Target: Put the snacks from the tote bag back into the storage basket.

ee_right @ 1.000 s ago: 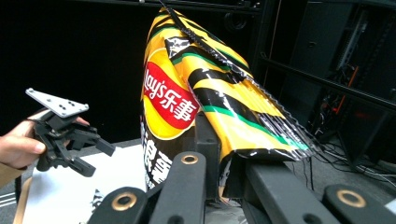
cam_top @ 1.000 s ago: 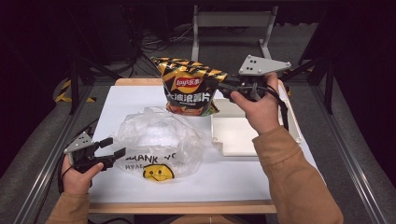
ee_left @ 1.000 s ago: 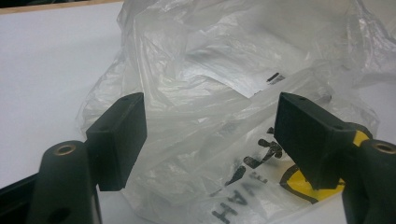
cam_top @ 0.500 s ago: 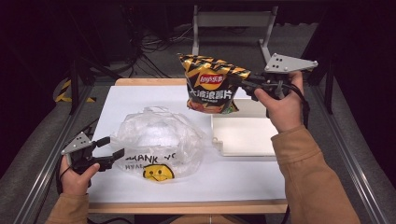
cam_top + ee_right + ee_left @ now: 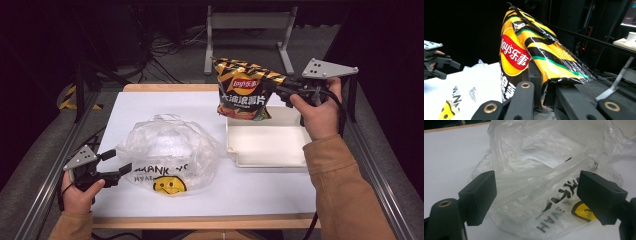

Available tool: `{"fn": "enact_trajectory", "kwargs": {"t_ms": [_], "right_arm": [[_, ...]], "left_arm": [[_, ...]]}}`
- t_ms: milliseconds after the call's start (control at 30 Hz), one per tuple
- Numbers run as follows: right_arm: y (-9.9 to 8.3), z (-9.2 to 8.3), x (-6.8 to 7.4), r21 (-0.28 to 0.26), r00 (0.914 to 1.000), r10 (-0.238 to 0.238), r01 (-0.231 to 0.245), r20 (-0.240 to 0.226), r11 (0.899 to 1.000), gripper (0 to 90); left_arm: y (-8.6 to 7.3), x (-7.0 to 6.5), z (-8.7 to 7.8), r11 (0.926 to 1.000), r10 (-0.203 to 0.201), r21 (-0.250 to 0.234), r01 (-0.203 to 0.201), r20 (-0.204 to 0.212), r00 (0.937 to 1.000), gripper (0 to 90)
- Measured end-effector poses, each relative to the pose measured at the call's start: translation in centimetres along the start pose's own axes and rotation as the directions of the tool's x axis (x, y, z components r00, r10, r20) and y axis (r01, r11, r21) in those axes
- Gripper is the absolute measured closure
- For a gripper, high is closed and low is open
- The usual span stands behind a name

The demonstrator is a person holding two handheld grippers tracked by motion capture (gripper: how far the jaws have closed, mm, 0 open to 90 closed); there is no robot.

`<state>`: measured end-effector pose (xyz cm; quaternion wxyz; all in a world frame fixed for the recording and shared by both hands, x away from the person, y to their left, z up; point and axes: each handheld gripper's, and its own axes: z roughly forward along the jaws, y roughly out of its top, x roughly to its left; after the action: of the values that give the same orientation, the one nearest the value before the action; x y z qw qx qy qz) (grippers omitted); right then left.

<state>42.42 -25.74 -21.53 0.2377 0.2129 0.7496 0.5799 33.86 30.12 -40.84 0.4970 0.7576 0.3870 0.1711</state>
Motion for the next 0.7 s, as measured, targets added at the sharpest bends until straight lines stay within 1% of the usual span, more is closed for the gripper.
{"fn": "enact_trajectory", "kwargs": {"t_ms": [67, 200, 233, 333, 467, 500, 533, 567, 633, 667, 700], "right_arm": [[-0.1, -0.3, -0.4, 0.003, 1.0000, -0.007, 0.007, 0.007, 1.000, 87.9], [-0.2, -0.5, -0.7, 0.012, 0.9998, -0.017, 0.017, 0.011, 1.000, 87.8], [-0.3, -0.7, -1.0, 0.019, 0.9996, -0.025, 0.025, 0.013, 1.000, 87.8], [-0.5, -0.7, -1.3, 0.028, 0.9992, -0.036, 0.035, 0.018, 0.999, 87.8], [-1.3, -0.6, -1.9, 0.043, 0.9992, -0.031, 0.030, 0.026, 0.999, 87.9], [-1.5, -0.5, -2.1, 0.042, 0.9993, -0.026, 0.025, 0.025, 0.999, 87.9], [-2.0, -0.4, -2.5, 0.049, 0.9995, -0.016, 0.015, 0.025, 0.999, 87.9], [-2.2, -0.3, -2.6, 0.053, 0.9995, -0.013, 0.011, 0.029, 0.999, 87.9], [-2.5, -0.3, -2.8, 0.059, 0.9995, -0.010, 0.008, 0.030, 0.998, 87.9], [-3.0, -0.1, -3.2, 0.065, 0.9994, -0.002, 0.000, 0.035, 0.998, 87.9], [-3.2, 0.0, -3.3, 0.066, 0.9994, 0.001, -0.004, 0.035, 0.998, 87.9]], "left_arm": [[-0.1, -0.1, 0.0, 1.0000, 0.000, 0.003, 0.000, 0.001, 1.0000, 16.7], [-0.2, -0.3, -0.1, 0.9998, 0.016, 0.008, -0.016, 0.010, 0.9998, 16.1], [-0.2, -0.5, -0.1, 0.9992, 0.036, 0.015, -0.036, 0.019, 0.9992, 15.8], [-0.2, -0.8, 0.0, 0.9989, 0.043, 0.019, -0.044, 0.024, 0.9988, 15.2], [-0.3, -0.8, -0.2, 0.9995, 0.031, -0.002, -0.031, 0.019, 0.9993, 14.9], [-0.3, -0.8, -0.3, 0.9997, 0.026, -0.005, -0.026, 0.019, 0.9995, 14.8], [-0.4, -0.7, -0.5, 0.9995, 0.029, -0.012, -0.029, 0.017, 0.9994, 14.8], [-0.4, -0.8, -0.5, 0.9997, 0.021, -0.014, -0.021, 0.017, 0.9996, 14.8], [-0.4, -0.8, -0.6, 0.9996, 0.025, -0.016, -0.024, 0.015, 0.9996, 14.9], [-0.5, -0.8, -0.7, 0.9996, 0.025, -0.017, -0.025, 0.015, 0.9996, 14.8], [-0.5, -0.8, -0.7, 0.9995, 0.024, -0.022, -0.023, 0.015, 0.9996, 14.9]]}}
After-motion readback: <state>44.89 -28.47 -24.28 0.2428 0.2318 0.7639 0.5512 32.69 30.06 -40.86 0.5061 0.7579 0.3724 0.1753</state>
